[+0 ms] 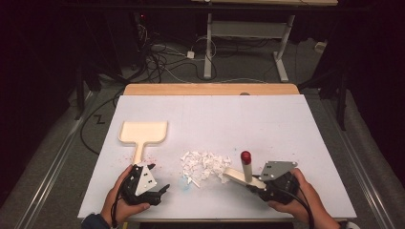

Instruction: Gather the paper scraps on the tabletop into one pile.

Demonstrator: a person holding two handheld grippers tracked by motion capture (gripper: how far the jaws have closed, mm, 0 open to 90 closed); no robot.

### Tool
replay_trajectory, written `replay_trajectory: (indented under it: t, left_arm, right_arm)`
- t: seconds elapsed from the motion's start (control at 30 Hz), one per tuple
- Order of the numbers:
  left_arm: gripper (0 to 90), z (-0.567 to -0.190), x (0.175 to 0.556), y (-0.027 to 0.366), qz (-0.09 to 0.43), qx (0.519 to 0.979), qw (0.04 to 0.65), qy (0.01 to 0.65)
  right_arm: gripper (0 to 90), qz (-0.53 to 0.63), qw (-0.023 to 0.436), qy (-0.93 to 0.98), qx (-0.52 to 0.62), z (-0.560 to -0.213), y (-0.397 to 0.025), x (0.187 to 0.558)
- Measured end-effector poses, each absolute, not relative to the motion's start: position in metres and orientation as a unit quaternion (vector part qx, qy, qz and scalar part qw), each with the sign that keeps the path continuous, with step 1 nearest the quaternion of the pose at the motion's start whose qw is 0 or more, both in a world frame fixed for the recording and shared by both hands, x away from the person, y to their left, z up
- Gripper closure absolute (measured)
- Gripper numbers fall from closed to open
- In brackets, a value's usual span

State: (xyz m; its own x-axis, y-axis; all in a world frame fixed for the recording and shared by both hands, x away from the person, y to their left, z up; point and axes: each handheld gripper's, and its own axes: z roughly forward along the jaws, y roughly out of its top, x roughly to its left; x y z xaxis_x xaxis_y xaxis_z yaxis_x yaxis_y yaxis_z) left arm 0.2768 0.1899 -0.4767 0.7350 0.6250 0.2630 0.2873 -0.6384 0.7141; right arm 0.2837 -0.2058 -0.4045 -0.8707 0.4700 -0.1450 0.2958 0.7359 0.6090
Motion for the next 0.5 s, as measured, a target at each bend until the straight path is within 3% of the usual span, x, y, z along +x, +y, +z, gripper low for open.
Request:
replay_trajectory:
  t: [0.27,0.5]
  left_arm:
    - [18.0,-0.477,0.277,0.191,0.249,0.869,0.336,0.264]
    - [17.9,-0.477,0.277,0.193,0.25,0.868,0.336,0.267]
  right_arm:
    - [68.0,0.337,0.154,0.904,0.213,-0.407,-0.179,0.302]
    - [68.0,0.4,0.154,0.878,0.211,-0.393,-0.187,0.3]
